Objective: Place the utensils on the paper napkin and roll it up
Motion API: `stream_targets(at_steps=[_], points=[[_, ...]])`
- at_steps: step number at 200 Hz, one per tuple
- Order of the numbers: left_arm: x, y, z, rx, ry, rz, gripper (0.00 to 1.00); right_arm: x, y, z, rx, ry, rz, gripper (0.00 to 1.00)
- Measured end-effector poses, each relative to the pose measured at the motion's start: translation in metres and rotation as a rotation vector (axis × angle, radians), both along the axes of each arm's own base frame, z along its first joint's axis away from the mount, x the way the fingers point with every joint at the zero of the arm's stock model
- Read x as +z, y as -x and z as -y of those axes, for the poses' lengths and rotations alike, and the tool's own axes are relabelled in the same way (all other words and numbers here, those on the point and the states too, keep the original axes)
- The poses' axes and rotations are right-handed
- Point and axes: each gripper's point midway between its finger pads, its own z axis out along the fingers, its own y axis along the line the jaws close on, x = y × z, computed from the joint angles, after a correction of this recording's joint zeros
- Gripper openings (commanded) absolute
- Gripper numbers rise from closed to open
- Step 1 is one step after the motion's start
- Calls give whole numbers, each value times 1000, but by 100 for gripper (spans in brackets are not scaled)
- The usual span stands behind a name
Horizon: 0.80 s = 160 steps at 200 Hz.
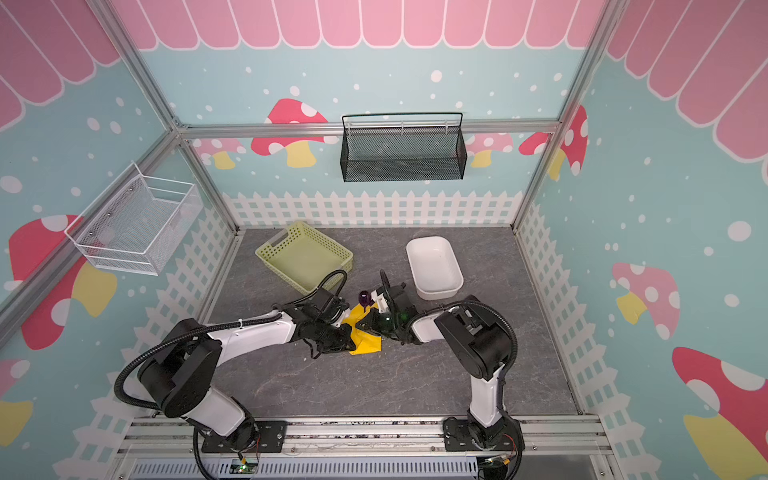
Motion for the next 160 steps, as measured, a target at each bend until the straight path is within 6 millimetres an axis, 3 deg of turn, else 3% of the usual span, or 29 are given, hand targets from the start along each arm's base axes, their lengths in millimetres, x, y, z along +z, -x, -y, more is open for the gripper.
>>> stream_targets(at_steps=[47,74,160], points=[[1,16,13,-76,25,-12,8,0,0,0,0,1,-1,2],[-10,21,14,-91,3,-38,7,1,0,0,0,0,1,3],[-21,7,7,-57,-88,-14,6,11,-1,1,-4,-4,18,3]])
